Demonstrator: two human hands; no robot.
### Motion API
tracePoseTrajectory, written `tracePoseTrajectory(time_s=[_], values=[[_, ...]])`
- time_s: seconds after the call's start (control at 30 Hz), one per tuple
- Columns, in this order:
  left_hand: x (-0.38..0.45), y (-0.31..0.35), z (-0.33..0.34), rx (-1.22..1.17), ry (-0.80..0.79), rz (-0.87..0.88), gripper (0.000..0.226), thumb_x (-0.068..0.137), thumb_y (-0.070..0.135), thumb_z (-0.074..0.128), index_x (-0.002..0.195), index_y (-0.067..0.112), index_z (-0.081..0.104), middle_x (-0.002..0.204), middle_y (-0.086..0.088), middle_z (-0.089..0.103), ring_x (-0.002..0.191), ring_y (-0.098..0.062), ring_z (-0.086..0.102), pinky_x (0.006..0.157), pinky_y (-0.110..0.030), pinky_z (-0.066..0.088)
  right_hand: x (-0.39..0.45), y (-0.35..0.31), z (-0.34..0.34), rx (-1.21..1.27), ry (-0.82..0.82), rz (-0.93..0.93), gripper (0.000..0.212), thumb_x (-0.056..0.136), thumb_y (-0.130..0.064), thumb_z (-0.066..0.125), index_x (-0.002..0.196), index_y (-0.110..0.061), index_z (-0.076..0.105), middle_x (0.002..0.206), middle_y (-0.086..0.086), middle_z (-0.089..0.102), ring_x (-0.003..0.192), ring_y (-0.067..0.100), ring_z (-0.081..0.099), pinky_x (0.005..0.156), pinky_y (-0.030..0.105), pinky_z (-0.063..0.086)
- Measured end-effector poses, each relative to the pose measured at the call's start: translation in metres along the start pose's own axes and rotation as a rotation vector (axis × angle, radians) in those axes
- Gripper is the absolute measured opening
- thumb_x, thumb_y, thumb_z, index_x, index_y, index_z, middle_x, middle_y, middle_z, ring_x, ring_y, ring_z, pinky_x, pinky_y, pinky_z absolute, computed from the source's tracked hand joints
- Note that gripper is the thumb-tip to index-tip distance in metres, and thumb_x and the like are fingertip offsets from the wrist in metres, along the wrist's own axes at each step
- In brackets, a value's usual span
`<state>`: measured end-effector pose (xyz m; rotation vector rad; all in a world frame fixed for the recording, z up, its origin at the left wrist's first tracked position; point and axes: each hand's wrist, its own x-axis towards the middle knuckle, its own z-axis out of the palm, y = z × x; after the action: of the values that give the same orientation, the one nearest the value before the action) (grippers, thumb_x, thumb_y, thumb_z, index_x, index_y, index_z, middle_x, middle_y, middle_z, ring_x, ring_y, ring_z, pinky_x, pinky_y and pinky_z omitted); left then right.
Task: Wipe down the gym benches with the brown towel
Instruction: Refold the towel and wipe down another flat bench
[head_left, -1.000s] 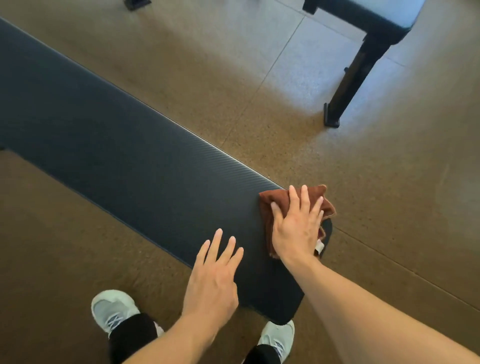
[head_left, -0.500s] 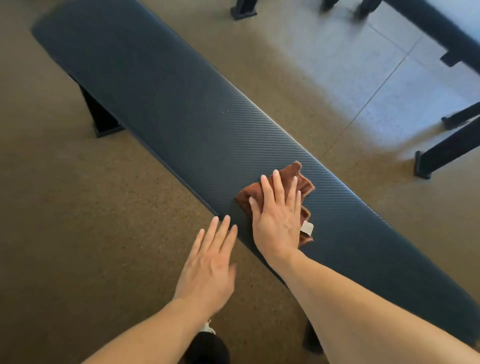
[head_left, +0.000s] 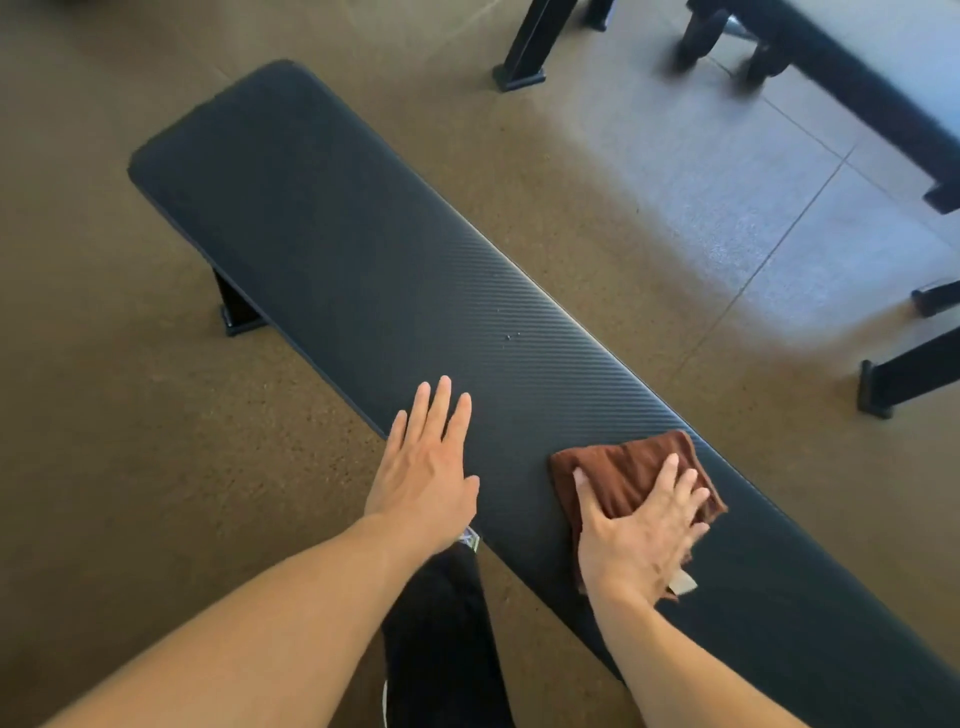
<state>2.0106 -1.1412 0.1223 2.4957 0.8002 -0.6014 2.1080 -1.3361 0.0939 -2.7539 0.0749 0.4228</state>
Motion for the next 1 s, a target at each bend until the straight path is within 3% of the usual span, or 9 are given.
tracePoseTrajectory(time_s=[0.1, 0.2, 0.3, 0.4, 0.53, 0.63, 0.77, 0.87, 1.0], values=[[0.055, -0.022, -0.036, 0.077, 0.056, -0.037, 0.098, 0.100, 0.056, 0.048, 0.160, 0.018, -0.020, 0.165, -0.004, -0.031, 0.152, -0.025, -0.030, 0.127, -0.046, -0.005, 0.010, -0.011, 0.010, -0.058, 0.021, 0.000, 0.111, 0.081, -0.084, 0.036, 0.165, -0.020, 0.004, 0.174, 0.005, 0.005, 0.160, 0.022, -0.006, 0.129, 0.042, -0.009], [0.113, -0.043, -0.065, 0.087, 0.197, -0.154, 0.096, 0.098, 0.067, 0.030, 0.157, 0.015, -0.025, 0.167, -0.007, -0.027, 0.152, -0.027, -0.029, 0.125, -0.046, -0.012, 0.029, -0.031, 0.020, -0.080, 0.064, 0.032, 0.107, 0.085, -0.081, 0.034, 0.166, -0.017, 0.005, 0.174, 0.007, 0.005, 0.161, 0.023, -0.005, 0.129, 0.044, -0.007], [0.139, -0.056, -0.066, 0.032, 0.130, -0.226, 0.086, 0.100, 0.064, 0.017, 0.158, 0.016, -0.022, 0.166, -0.007, -0.028, 0.152, -0.025, -0.028, 0.126, -0.049, -0.008, 0.050, -0.065, 0.028, -0.069, 0.090, 0.019, 0.103, 0.087, -0.079, 0.033, 0.165, -0.017, 0.007, 0.174, 0.008, 0.007, 0.161, 0.025, -0.002, 0.130, 0.048, -0.002], [0.138, -0.063, -0.059, 0.063, 0.101, -0.196, 0.085, 0.098, 0.068, 0.010, 0.153, 0.019, -0.032, 0.164, -0.007, -0.034, 0.151, -0.025, -0.032, 0.126, -0.048, -0.009, 0.067, -0.114, 0.043, -0.096, 0.085, -0.028, 0.096, 0.093, -0.074, 0.039, 0.165, -0.019, 0.008, 0.174, 0.007, 0.007, 0.161, 0.025, -0.003, 0.129, 0.053, 0.001], [0.142, -0.066, -0.064, 0.111, 0.048, -0.199, 0.086, 0.092, 0.071, 0.000, 0.147, 0.020, -0.041, 0.161, -0.009, -0.038, 0.150, -0.028, -0.034, 0.126, -0.050, -0.008, 0.091, -0.204, 0.066, -0.090, -0.007, -0.249, 0.088, 0.096, -0.068, 0.048, 0.164, -0.022, 0.017, 0.173, 0.006, 0.011, 0.161, 0.024, 0.001, 0.129, 0.051, -0.001], [0.143, -0.072, -0.057, 0.183, 0.058, -0.171, 0.086, 0.091, 0.065, -0.003, 0.154, 0.013, -0.031, 0.163, -0.015, -0.034, 0.151, -0.033, -0.031, 0.126, -0.054, -0.002, 0.099, -0.263, 0.085, -0.060, -0.128, -0.515, 0.088, 0.095, -0.067, 0.052, 0.164, -0.026, 0.017, 0.172, 0.007, 0.015, 0.160, 0.026, 0.007, 0.129, 0.050, 0.003], [0.143, -0.076, -0.051, 0.261, 0.105, -0.164, 0.086, 0.099, 0.062, 0.011, 0.160, 0.005, -0.010, 0.167, -0.023, -0.013, 0.155, -0.039, -0.013, 0.124, -0.060, 0.010, 0.112, -0.268, 0.084, -0.016, -0.174, -0.567, 0.086, 0.093, -0.064, 0.059, 0.162, -0.027, 0.023, 0.166, 0.005, 0.030, 0.152, 0.024, 0.028, 0.127, 0.046, 0.019], [0.142, -0.074, -0.053, 0.261, 0.074, -0.128, 0.088, 0.100, 0.066, 0.012, 0.160, 0.006, -0.012, 0.167, -0.023, -0.016, 0.155, -0.040, -0.014, 0.124, -0.061, 0.010, 0.120, -0.228, 0.061, -0.025, -0.178, -0.460, 0.081, 0.094, -0.065, 0.059, 0.160, -0.029, 0.029, 0.158, -0.003, 0.044, 0.144, 0.018, 0.038, 0.121, 0.042, 0.029], [0.139, -0.075, -0.057, 0.228, 0.042, -0.087, 0.093, 0.098, 0.070, 0.012, 0.160, 0.005, -0.012, 0.166, -0.024, -0.016, 0.154, -0.042, -0.013, 0.123, -0.064, 0.012, 0.121, -0.157, 0.029, -0.094, 0.013, -0.064, 0.077, 0.094, -0.072, 0.048, 0.152, -0.022, 0.046, 0.140, 0.002, 0.060, 0.137, 0.027, 0.046, 0.119, 0.050, 0.032]])
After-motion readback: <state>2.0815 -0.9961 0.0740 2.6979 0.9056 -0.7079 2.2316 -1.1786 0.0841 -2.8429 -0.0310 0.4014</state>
